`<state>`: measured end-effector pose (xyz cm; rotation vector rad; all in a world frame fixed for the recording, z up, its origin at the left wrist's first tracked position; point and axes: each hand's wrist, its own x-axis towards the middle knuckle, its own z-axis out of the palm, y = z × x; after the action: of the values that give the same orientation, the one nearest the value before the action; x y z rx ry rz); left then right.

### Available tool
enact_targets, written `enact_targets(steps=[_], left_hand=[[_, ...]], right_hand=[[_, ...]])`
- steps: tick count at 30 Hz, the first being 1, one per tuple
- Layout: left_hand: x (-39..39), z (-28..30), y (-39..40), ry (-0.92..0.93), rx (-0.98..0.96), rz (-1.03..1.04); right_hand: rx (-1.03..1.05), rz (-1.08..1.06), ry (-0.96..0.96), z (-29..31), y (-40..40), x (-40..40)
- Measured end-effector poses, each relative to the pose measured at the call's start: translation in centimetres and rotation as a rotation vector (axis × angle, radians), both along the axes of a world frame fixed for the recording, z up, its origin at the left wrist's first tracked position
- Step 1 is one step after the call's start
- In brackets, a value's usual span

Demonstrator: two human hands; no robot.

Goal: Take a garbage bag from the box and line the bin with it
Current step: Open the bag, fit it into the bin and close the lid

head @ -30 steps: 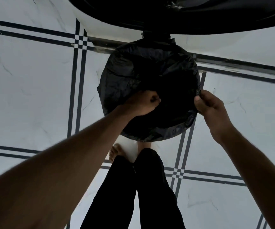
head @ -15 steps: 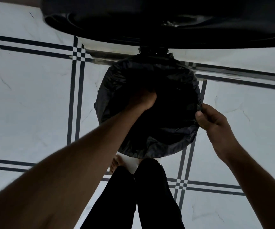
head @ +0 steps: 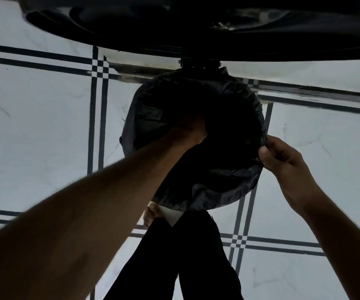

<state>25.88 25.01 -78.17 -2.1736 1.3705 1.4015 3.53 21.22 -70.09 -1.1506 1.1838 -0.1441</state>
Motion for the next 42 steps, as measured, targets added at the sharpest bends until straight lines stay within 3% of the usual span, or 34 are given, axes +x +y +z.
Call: enact_targets(steps=[5,11,14,18,20,22,27,32,35,39,42], left_hand=[[0.8,0.9,4.2,-0.015,0.022,-0.285],[1.8,-1.3,4.1,0.053,0.197,-0.107],[0.8,1.1,3.1,-0.064,0.054,-0.164],[-0.4,7.0,4.9,-0.109,-0.241,-0.177],[-0.7,10.0,7.4,-0.032,-0.337,-0.015],[-0.4,12.7,9.6,0.053,-0.406,0.275],[3.1,19.6,11.1,0.337,-0.624,1.129],[6.3,26.8,7.9,0.606,-0.652,1.646],[7.1,28.3,6.7,0.676,-0.578,1.786],[5.9,27.3,7.8,0.413,-0.393,1.730],[4.0,26.4,10.2,0.318,-0.305,1.732]], right_hand=[[-0.002,-0.053,0.011,0.1,0.6,0.2],[-0.010,-0.009,0.043,0.0,0.2,0.3],[-0.018,-0.027,0.114,0.5,0.2,0.7],[-0.061,-0.306,0.203,3.7,-0.4,2.0],[-0.083,-0.449,0.206,6.7,-1.0,3.1],[-0.105,-0.517,0.169,9.8,-1.5,4.0],[-0.195,-0.434,0.026,16.6,-2.4,6.5],[-0.085,-0.495,-0.008,19.9,-2.3,8.8],[-0.044,-0.561,0.040,19.8,-1.3,8.4],[-0.066,-0.533,0.140,18.7,1.3,6.9],[-0.064,-0.502,0.204,17.7,3.1,5.7]])
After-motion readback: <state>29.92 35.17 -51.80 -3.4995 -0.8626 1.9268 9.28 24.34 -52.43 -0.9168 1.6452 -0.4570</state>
